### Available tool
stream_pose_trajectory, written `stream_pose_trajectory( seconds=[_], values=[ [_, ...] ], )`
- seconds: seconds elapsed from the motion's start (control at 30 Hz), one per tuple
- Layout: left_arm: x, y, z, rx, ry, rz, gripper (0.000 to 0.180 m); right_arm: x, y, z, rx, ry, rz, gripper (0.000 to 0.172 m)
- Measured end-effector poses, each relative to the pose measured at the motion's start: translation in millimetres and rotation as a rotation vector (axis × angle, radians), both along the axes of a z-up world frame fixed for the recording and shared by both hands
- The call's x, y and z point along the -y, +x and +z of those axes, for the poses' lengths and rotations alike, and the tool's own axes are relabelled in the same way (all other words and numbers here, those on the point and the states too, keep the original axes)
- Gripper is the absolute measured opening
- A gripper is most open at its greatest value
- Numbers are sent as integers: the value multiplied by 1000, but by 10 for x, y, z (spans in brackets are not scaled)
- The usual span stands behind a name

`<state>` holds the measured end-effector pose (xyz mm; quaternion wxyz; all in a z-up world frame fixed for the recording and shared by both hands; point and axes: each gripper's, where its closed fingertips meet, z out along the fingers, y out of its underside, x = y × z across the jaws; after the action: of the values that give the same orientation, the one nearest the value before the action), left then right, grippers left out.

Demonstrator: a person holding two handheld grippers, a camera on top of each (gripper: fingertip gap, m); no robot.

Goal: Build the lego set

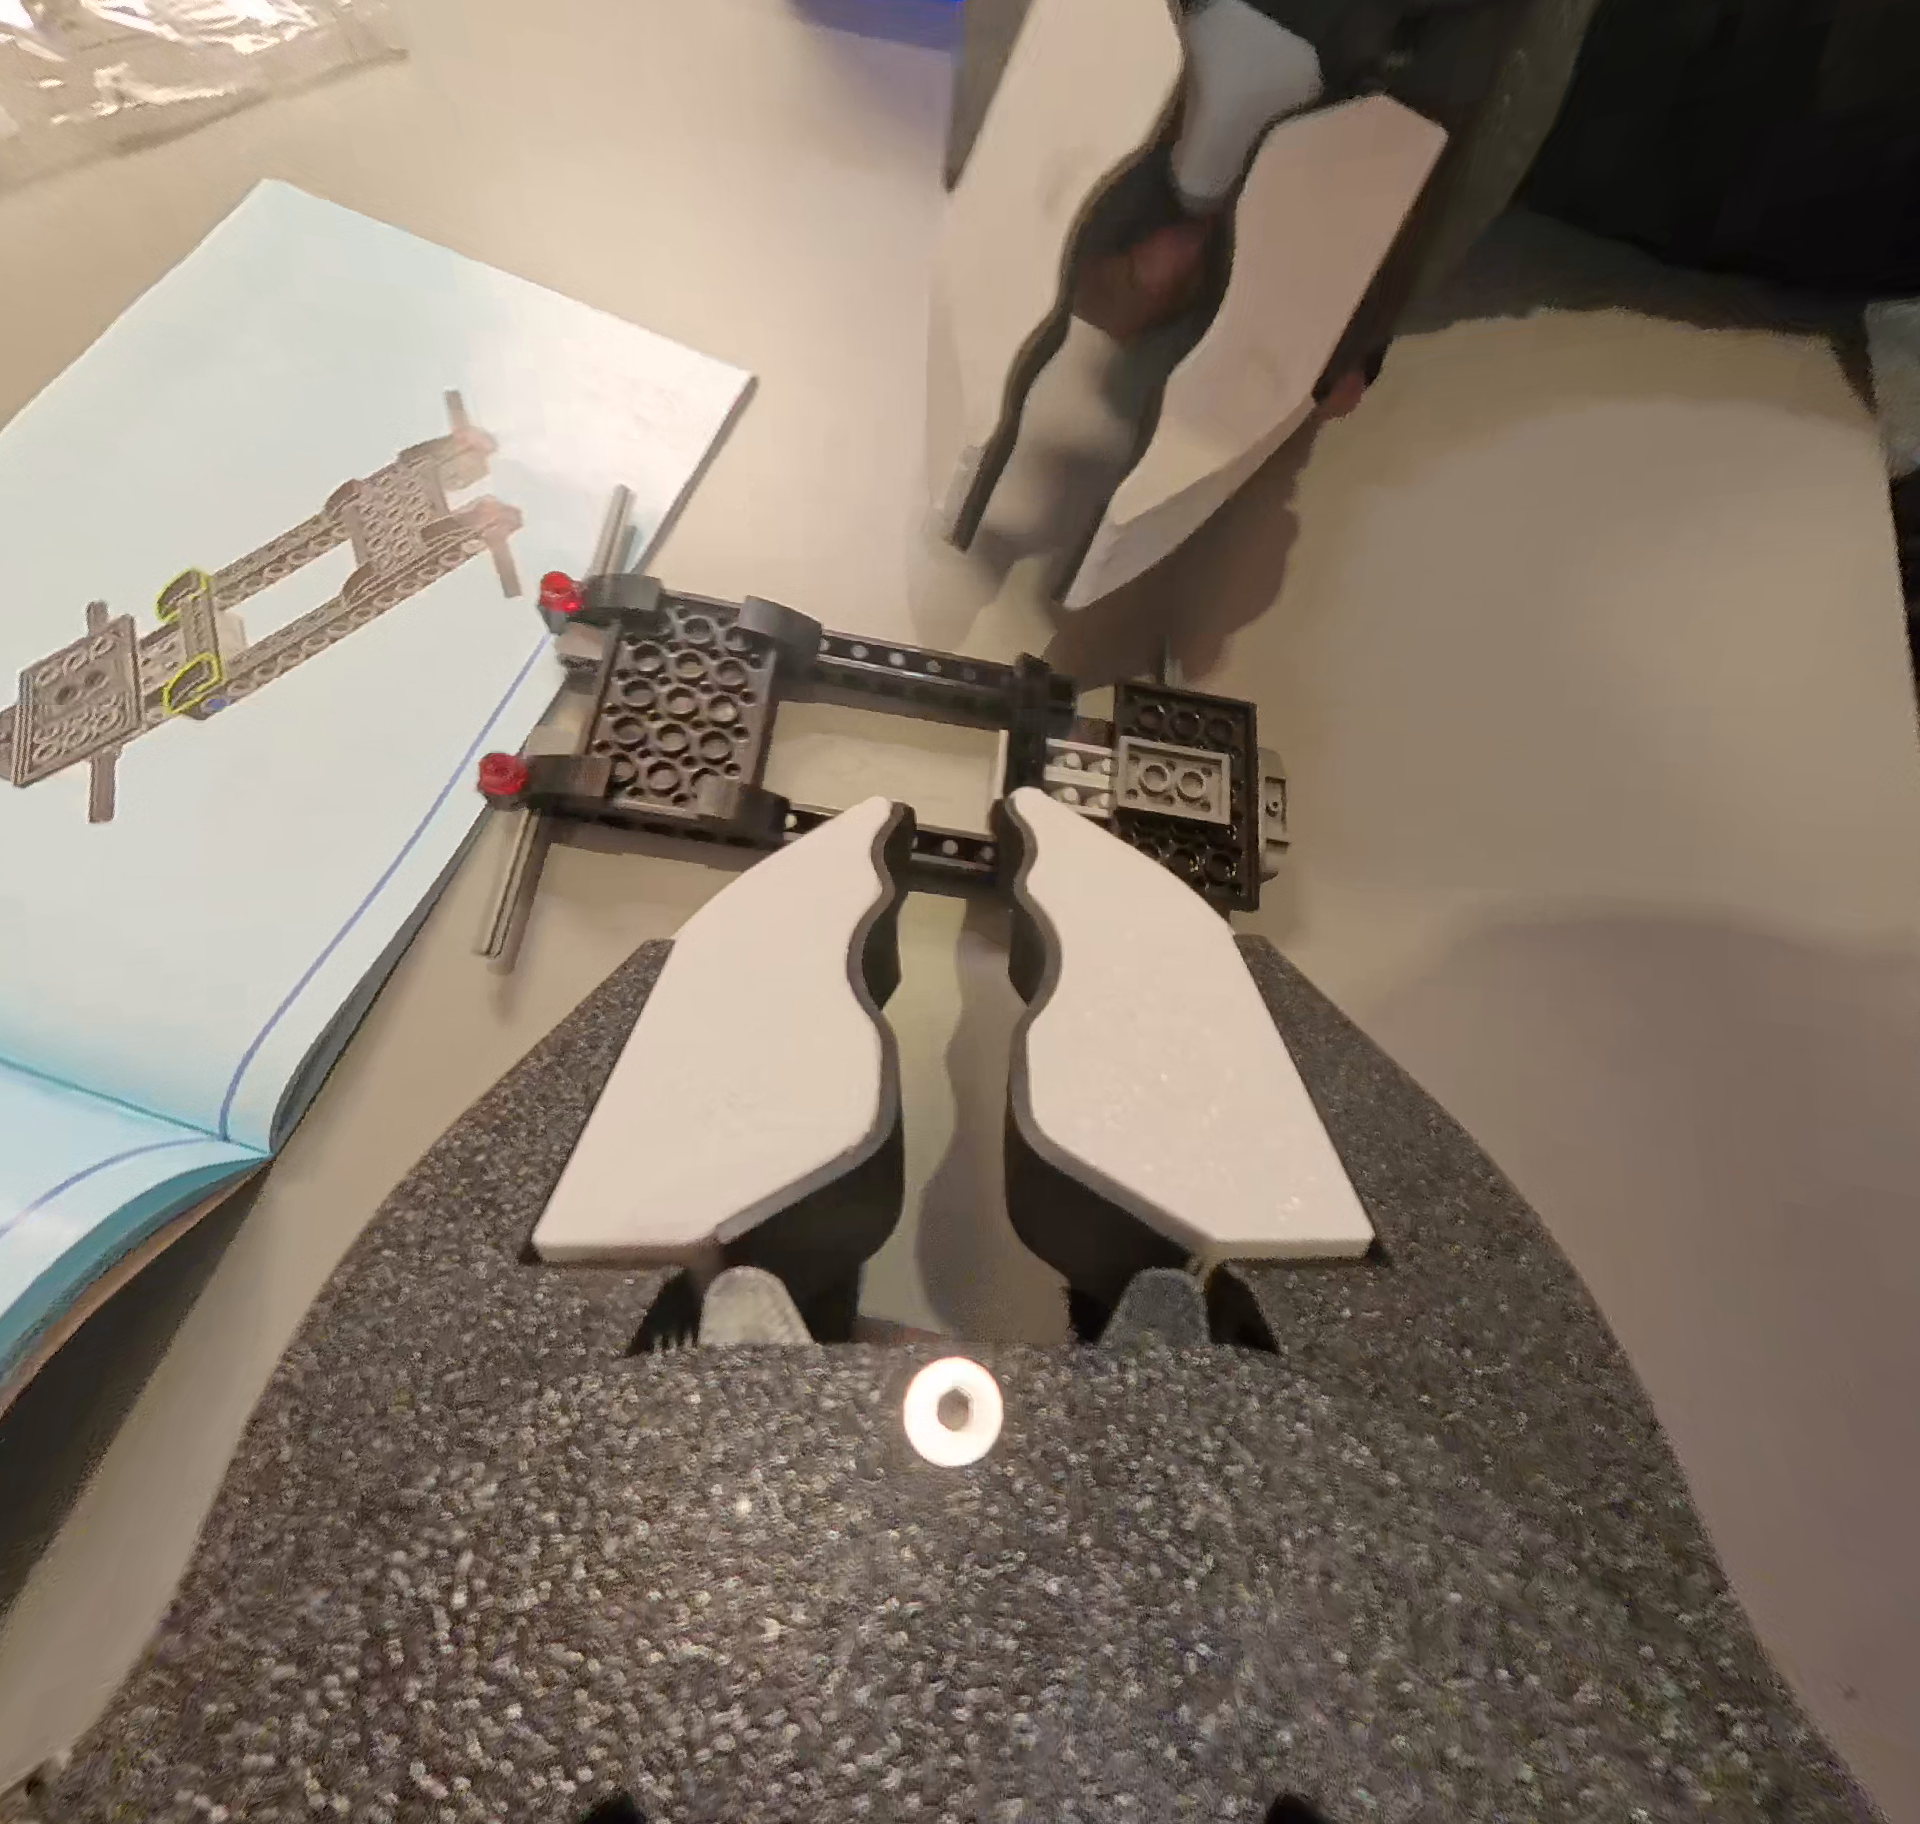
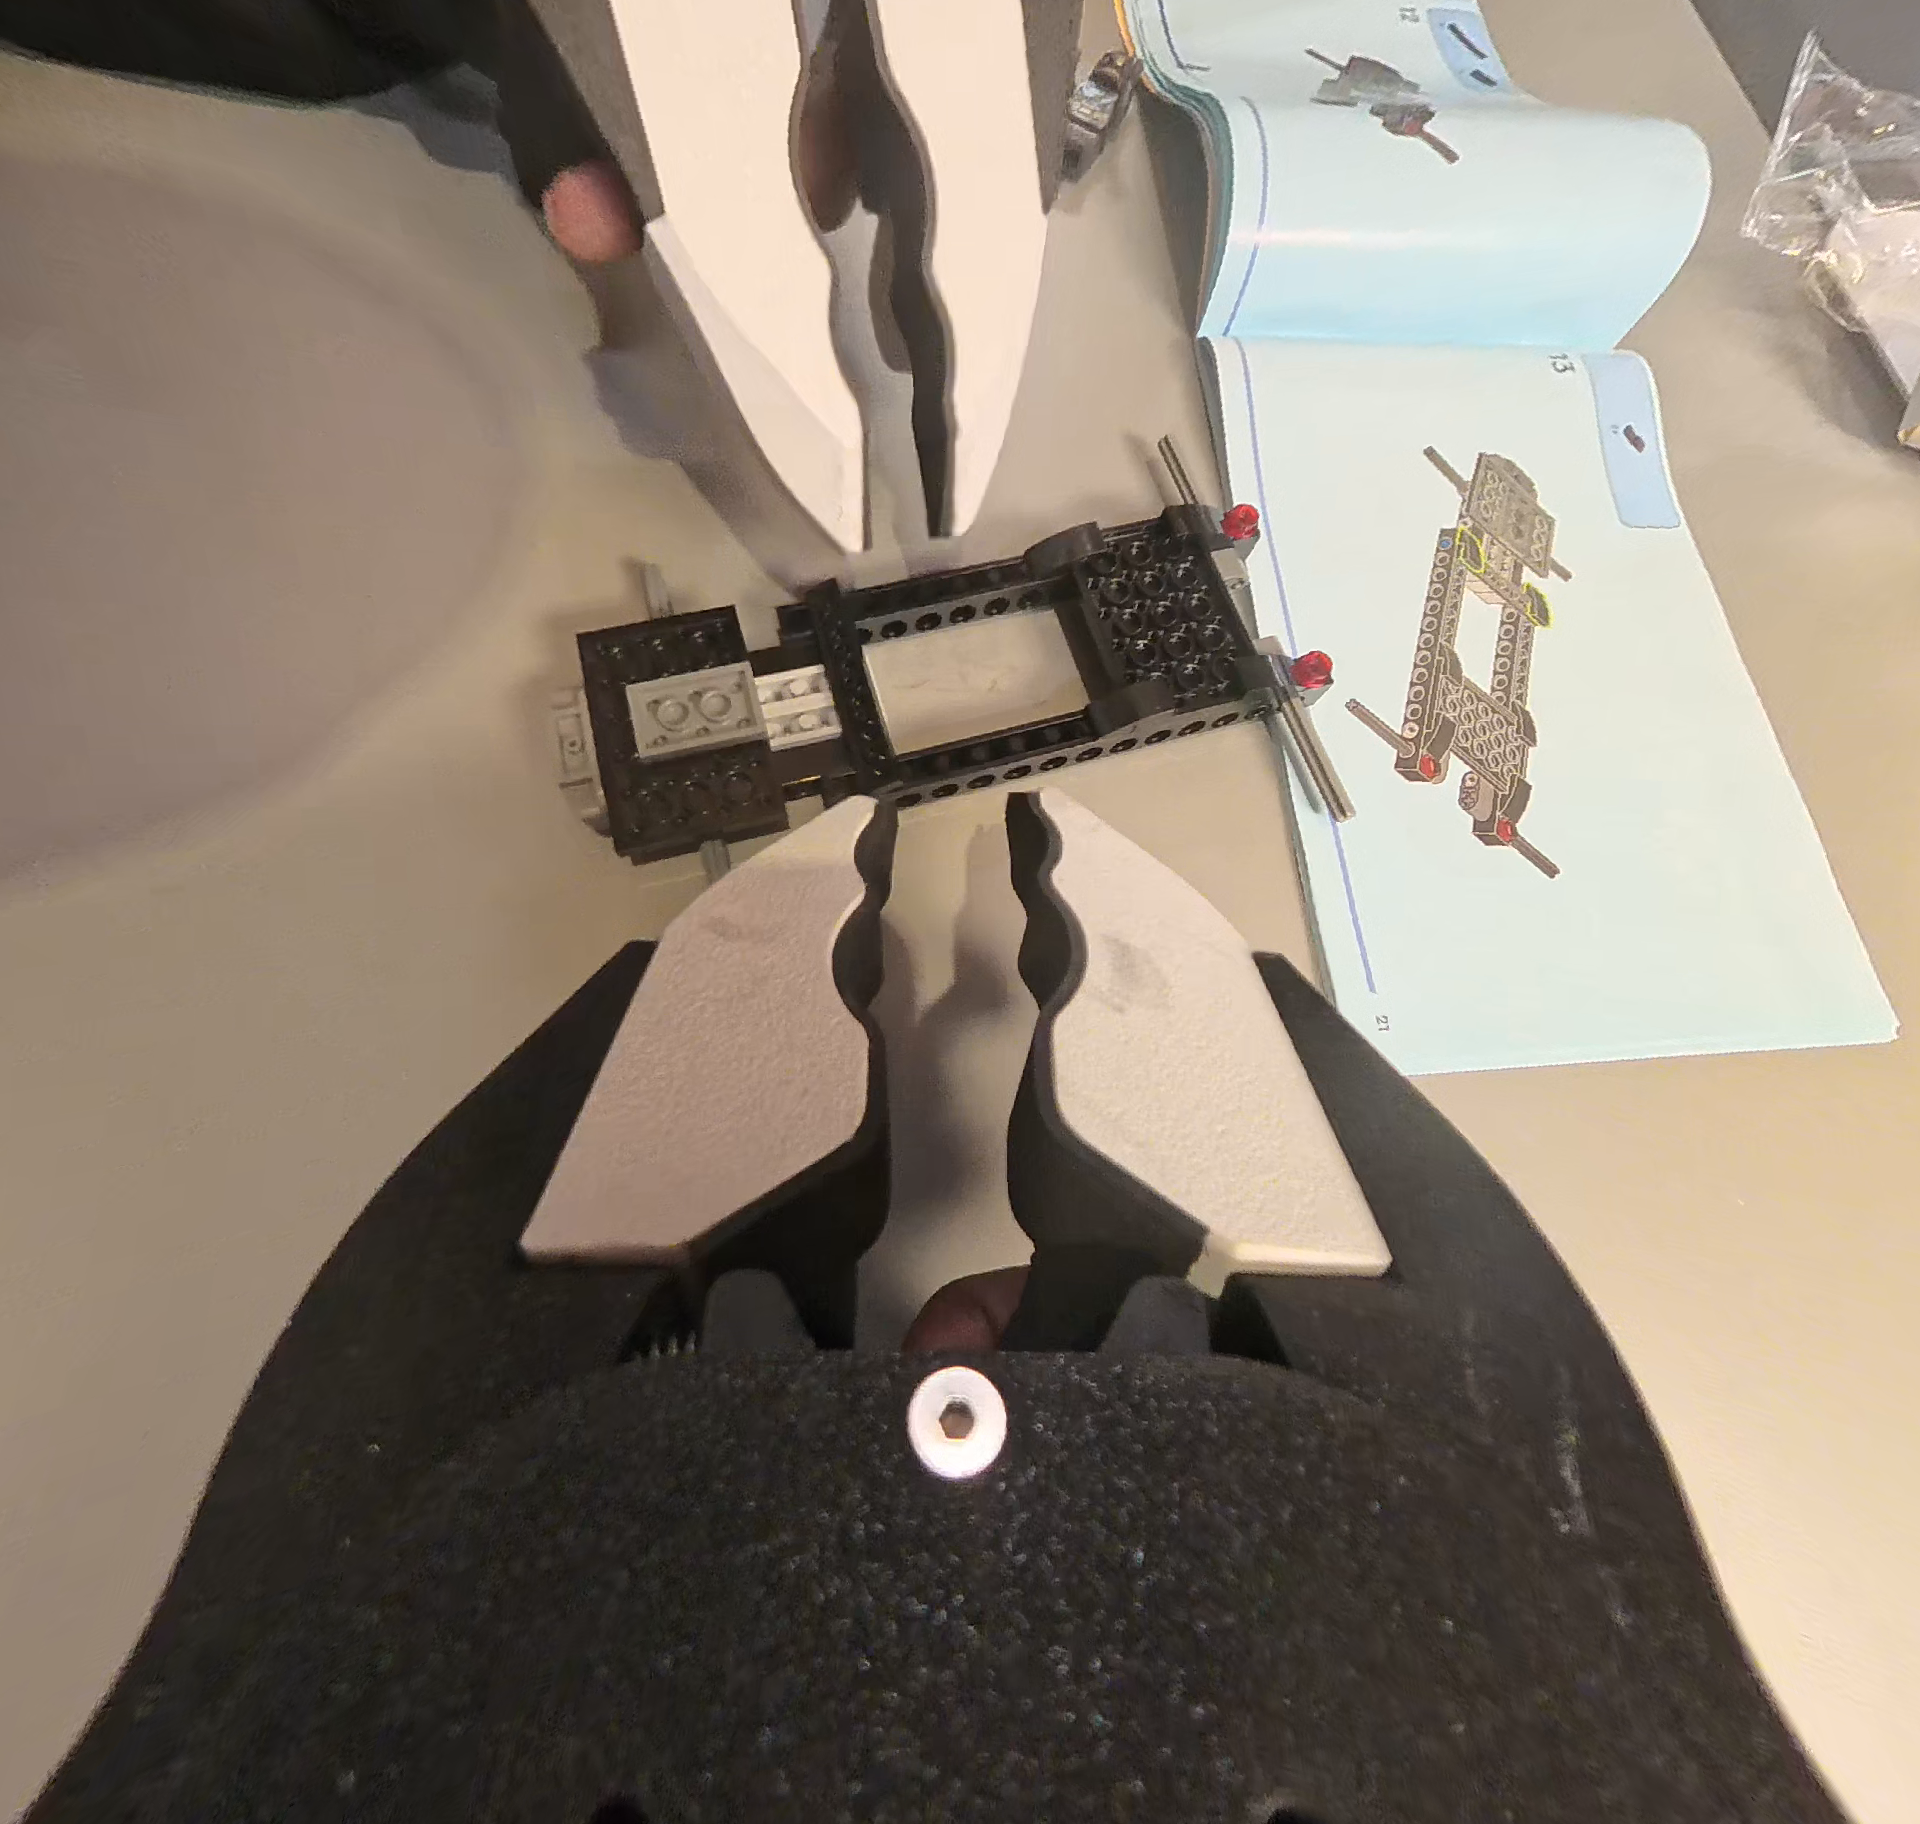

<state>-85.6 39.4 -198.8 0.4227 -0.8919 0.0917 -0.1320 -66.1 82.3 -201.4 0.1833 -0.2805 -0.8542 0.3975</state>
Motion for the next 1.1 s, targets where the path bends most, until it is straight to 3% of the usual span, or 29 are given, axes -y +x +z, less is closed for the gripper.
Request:
stream_pose_trajectory(
  seconds=[0.17,0.3,0.43,0.53,0.87,1.1],
  values=[
    [-26,-208,6,214,-50,189,16,-117,-123,-32,68,-11,-131,21],
    [-35,-335,-37,357,-77,302,17,-234,-241,-65,228,-96,-319,20],
    [-33,-389,-66,403,-84,356,20,-201,-232,-81,372,-175,-413,18],
    [-24,-353,-64,399,-78,340,22,-113,-212,-113,388,-135,-412,16],
    [91,-254,33,146,15,117,40,4,-341,-143,422,-163,-372,16],
    [220,-290,72,-252,144,-172,61,71,-436,-120,414,-166,-273,14]
  ],
)
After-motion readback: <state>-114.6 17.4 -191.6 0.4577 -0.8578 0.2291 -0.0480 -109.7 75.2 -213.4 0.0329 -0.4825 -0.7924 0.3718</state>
